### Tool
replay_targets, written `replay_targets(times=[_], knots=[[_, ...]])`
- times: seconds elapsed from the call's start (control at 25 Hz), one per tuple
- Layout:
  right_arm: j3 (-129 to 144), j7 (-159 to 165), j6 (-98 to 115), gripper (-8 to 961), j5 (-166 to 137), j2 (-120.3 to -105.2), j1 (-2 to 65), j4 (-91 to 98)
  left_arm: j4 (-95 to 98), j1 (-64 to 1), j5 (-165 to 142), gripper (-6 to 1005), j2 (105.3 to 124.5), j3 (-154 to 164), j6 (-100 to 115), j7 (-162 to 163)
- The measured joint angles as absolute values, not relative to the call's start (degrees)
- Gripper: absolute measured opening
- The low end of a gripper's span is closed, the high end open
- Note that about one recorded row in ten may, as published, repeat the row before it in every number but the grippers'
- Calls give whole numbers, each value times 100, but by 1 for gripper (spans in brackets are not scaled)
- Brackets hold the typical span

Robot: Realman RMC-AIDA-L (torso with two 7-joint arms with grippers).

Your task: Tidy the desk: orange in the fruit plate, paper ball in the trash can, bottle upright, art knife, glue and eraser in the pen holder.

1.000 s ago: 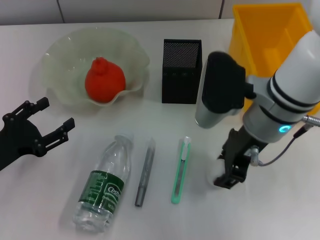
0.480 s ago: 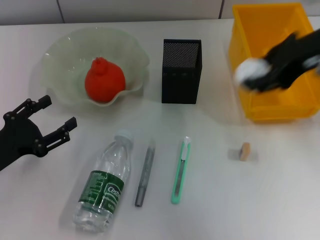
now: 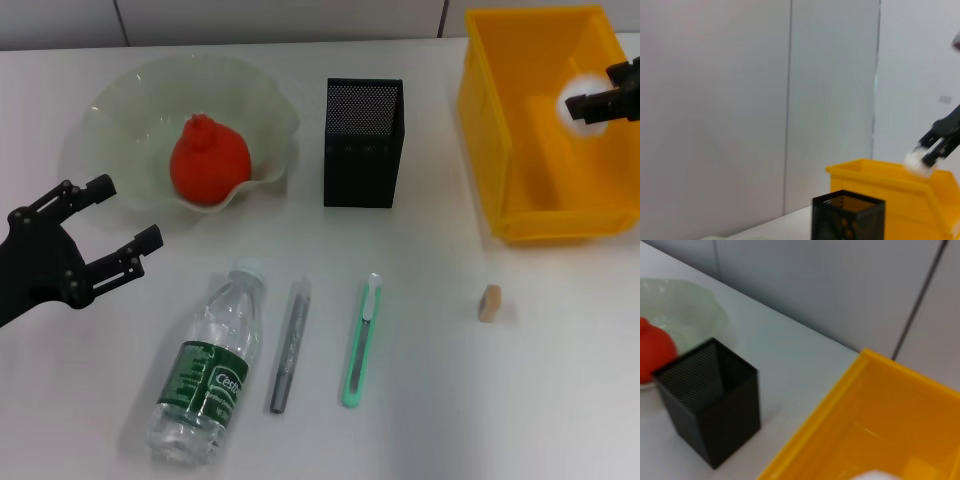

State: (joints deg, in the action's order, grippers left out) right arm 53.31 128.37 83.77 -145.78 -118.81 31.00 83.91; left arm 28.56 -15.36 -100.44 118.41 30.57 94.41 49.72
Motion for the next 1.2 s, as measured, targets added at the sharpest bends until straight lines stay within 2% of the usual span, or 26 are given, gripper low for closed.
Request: replay_targets(times=[0.2, 0.44, 0.6, 0.64, 0.76, 0.84, 1.04, 1.2], knots=[[5300, 12554, 7999, 758, -14337, -11898, 2973, 8054, 3356, -1568, -10038, 830, 11870, 3295, 9607, 5558], [5209, 11383, 8145, 825, -12509, -11902, 2337, 8072, 4308, -1596, -9963, 831, 11918, 3926, 9580, 6550], [5259, 9703, 8525, 825, -10921, -11910, 1720, 7598, 5122, -1461, -9701, 833, 11920, 4709, 9408, 7253], [5280, 8857, 8670, 825, -10399, -11919, 1492, 7138, 5870, -1203, -9484, 834, 11919, 5446, 9073, 7740], [5277, 8131, 8824, 826, -10161, -11926, 1376, 6638, 6693, -878, -9440, 834, 11913, 6263, 8479, 8236], [5242, 7313, 9032, 826, -10040, -11932, 1304, 5921, 8178, -274, -9813, 835, 11883, 7546, 7260, 9090], [5270, 6091, 9314, 826, -10043, -11934, 1258, 4980, 9633, 339, -11114, 836, 11889, 8685, 6338, 10752], [5282, 5566, 9345, 826, -10049, -11935, 1248, 4586, 10126, 495, -11888, 836, 11886, 9211, 6230, 11656]])
